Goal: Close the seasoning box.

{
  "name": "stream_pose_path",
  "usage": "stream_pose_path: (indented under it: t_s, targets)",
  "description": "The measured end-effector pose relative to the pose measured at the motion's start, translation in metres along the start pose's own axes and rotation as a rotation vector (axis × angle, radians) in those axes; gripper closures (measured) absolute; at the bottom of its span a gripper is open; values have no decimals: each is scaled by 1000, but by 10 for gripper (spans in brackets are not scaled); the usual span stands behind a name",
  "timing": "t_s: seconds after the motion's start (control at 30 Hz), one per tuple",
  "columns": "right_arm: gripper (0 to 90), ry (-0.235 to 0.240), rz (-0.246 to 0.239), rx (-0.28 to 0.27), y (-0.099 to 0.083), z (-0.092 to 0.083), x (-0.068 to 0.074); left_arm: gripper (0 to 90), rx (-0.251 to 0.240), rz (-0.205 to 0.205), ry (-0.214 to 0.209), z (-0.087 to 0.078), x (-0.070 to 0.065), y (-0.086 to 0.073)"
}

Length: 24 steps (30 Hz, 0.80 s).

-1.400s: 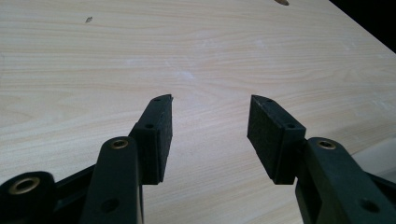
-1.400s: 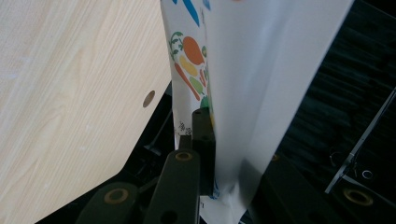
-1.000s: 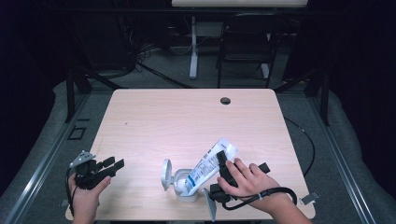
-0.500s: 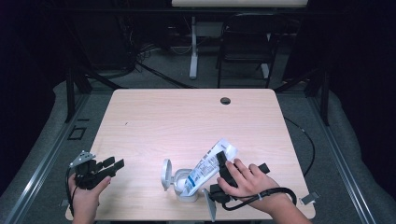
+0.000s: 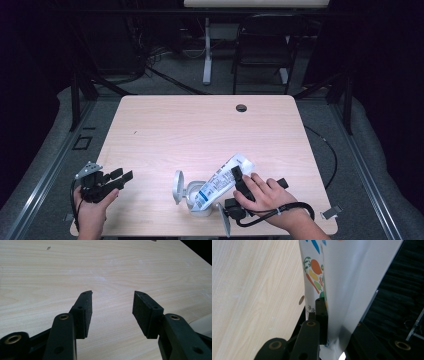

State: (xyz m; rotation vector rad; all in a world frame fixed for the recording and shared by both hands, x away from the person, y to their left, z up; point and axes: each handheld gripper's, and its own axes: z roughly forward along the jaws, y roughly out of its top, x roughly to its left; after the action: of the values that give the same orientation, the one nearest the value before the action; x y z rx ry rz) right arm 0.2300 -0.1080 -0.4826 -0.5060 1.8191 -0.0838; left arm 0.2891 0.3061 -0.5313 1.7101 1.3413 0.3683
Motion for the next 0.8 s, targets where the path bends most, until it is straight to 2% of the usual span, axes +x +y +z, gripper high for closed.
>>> stream_pose_path:
  t_s: [0.1, 0.17, 0.3, 0.37, 0.5, 0.7, 0.73, 0.77, 0.8]
  targets:
    - [855, 11, 45, -3, -1, -1, 0, 507, 0, -1, -1, 0, 1, 0]
    - [855, 17, 58, 2, -2, -2, 0, 507, -4, -2, 1, 0, 1, 0]
    - [857, 28, 120, -20, -3, -2, 4, 507, -9, -5, 3, 0, 1, 0]
    - [858, 27, 117, -10, -3, -3, 4, 507, -2, -4, 2, -1, 1, 0]
    - [860, 41, 150, -12, -7, -3, 7, 507, -8, -9, 3, -2, 1, 1]
    - [862, 58, 274, -34, -13, -3, 8, 507, -13, -17, 3, -1, -2, 2]
    - [863, 61, 307, -48, -15, -2, 10, 507, -13, -17, 3, -1, -2, 2]
    - [863, 61, 305, -37, -15, -3, 9, 506, -14, -19, 2, -1, -2, 2]
    - [863, 64, 331, -51, -15, -2, 11, 506, -13, -20, 5, -1, -2, 2]
